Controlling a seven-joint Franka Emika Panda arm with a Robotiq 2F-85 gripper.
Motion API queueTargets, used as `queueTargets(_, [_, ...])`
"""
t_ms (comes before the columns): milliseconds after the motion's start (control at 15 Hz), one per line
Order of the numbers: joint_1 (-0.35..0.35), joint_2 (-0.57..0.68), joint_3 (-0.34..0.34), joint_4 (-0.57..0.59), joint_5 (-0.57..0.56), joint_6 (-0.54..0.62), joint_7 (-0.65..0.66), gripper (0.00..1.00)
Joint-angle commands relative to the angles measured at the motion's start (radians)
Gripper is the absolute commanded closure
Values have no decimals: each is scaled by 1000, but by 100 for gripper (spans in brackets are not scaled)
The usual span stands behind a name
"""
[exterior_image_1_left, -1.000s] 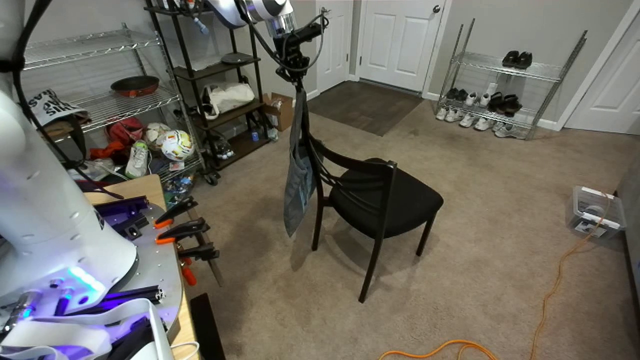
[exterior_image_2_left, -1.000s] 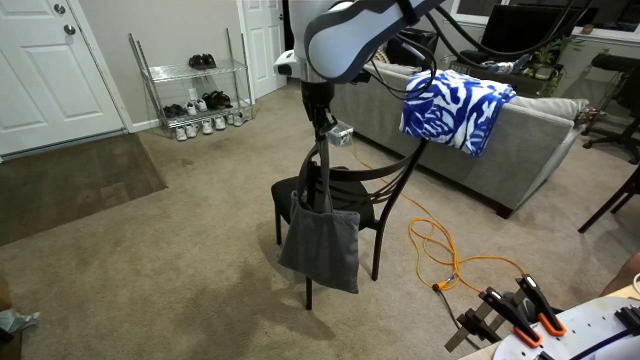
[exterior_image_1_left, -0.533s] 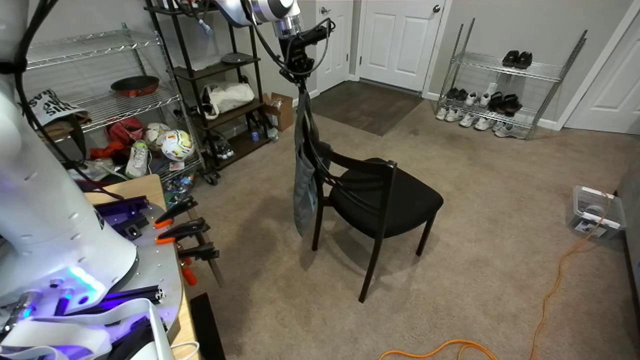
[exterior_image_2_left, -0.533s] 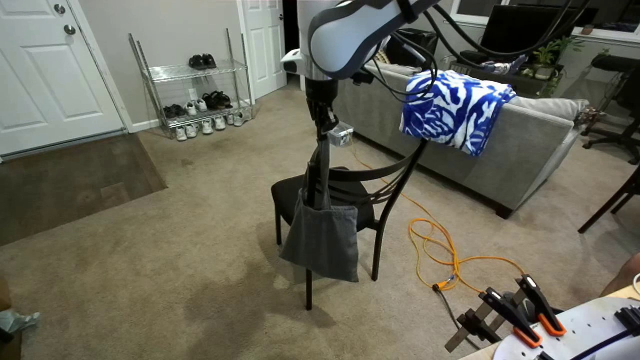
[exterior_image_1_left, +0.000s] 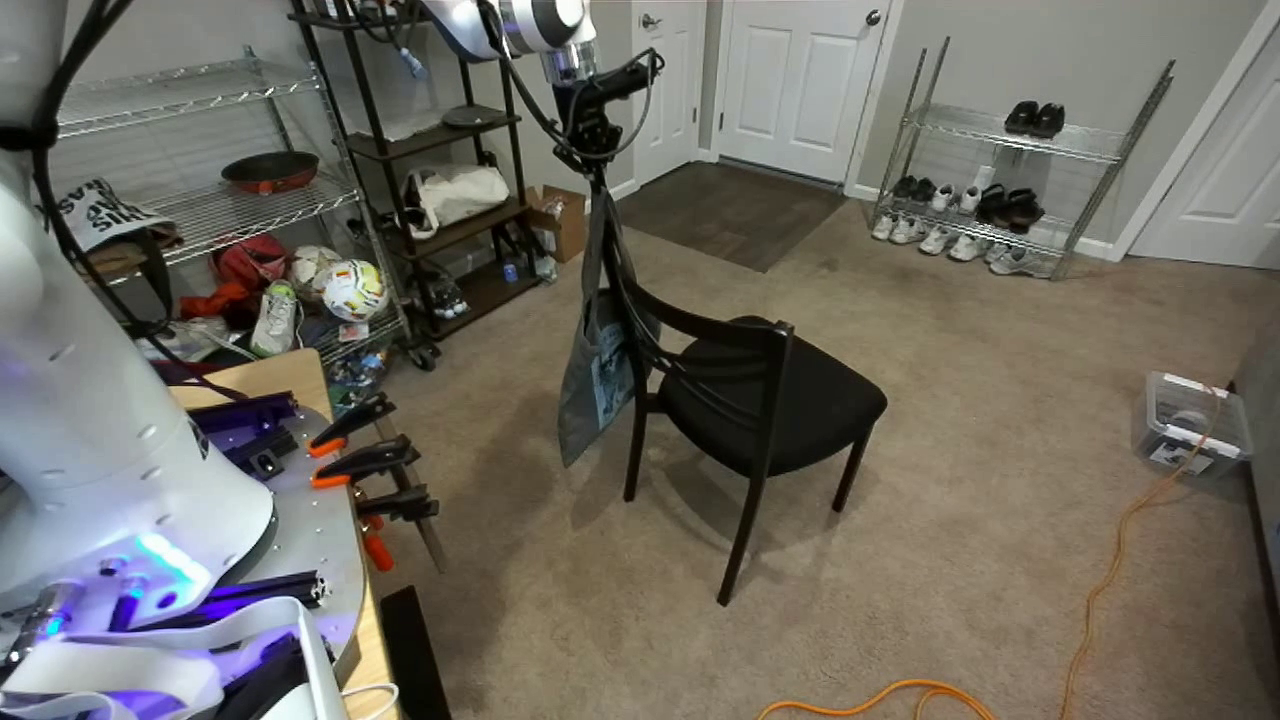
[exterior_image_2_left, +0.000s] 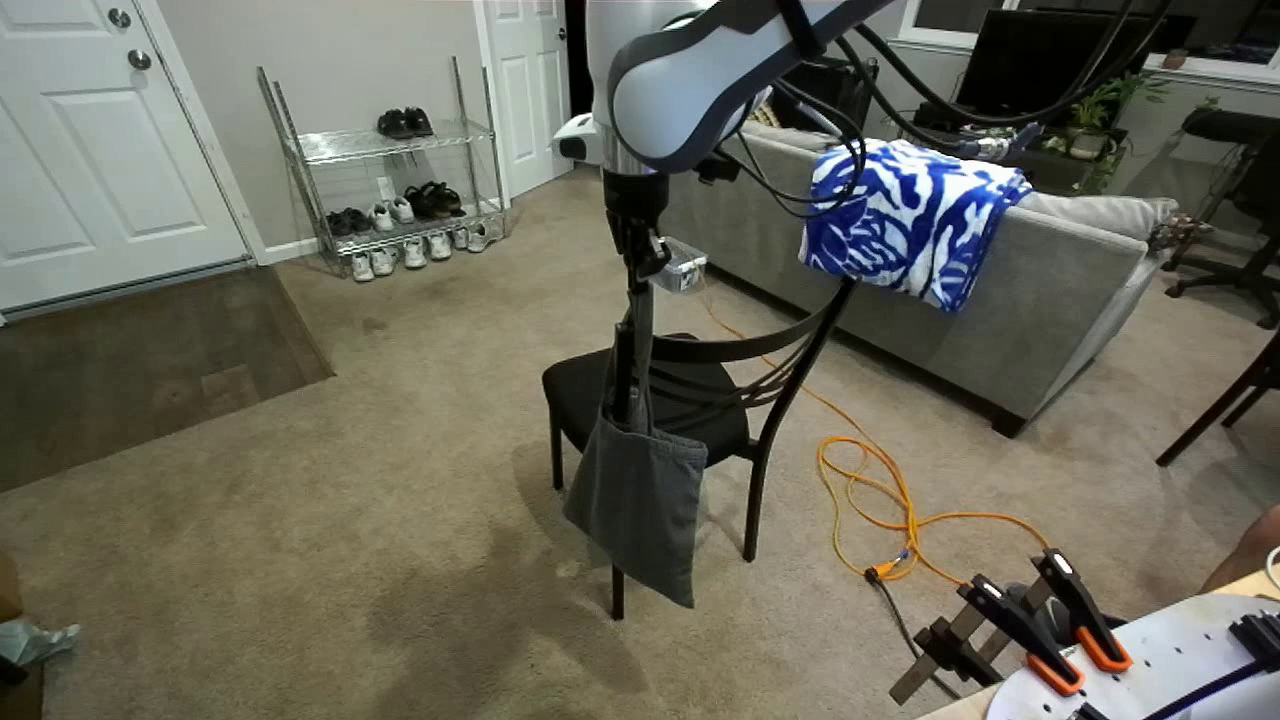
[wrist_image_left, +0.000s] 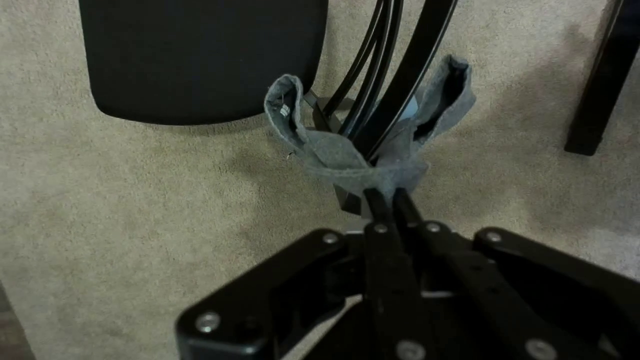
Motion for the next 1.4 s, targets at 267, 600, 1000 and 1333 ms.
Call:
queueTargets(267, [-28,-60,-6,-103,32,56,74,98])
queueTargets(600, [-54,-69,1,-137,56,78,90,56])
queueTargets(1000, [-64,-66,14,-123,104,66,72,18])
queueTargets(1333, [-66,-65,18,-126,112,71,63,0])
